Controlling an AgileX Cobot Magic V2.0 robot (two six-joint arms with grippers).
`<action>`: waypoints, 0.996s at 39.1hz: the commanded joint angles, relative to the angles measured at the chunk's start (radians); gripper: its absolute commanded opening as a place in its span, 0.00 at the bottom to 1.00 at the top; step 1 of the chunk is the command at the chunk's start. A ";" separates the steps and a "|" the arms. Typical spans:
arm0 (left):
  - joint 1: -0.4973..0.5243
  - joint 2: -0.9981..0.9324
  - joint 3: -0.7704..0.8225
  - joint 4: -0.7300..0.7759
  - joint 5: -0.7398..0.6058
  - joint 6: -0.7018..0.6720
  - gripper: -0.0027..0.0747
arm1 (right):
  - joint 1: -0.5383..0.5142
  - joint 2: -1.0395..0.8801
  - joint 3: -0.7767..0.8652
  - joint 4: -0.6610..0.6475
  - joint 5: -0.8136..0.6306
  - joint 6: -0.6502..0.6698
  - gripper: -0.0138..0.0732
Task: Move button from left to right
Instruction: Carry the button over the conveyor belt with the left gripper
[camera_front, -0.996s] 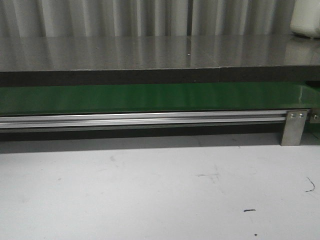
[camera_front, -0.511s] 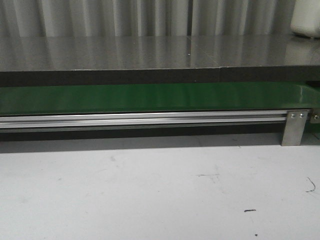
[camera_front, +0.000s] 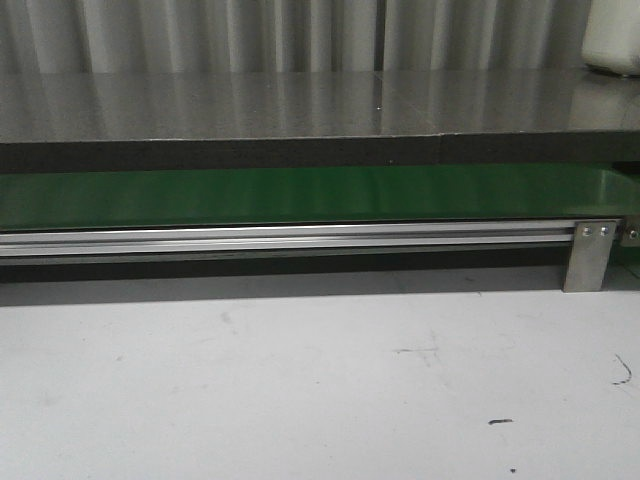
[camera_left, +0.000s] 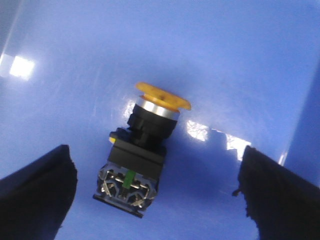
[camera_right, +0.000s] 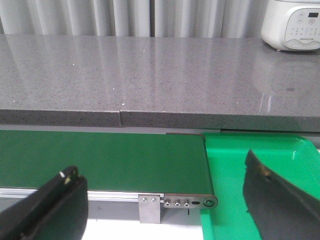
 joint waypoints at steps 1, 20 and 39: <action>0.001 -0.026 -0.035 0.039 -0.039 0.004 0.83 | -0.003 0.014 -0.038 0.001 -0.080 -0.003 0.90; 0.004 0.051 -0.043 0.053 -0.037 0.004 0.65 | -0.003 0.014 -0.038 0.001 -0.080 -0.003 0.90; 0.004 0.020 -0.194 0.015 0.085 0.004 0.13 | -0.003 0.014 -0.038 0.001 -0.080 -0.003 0.90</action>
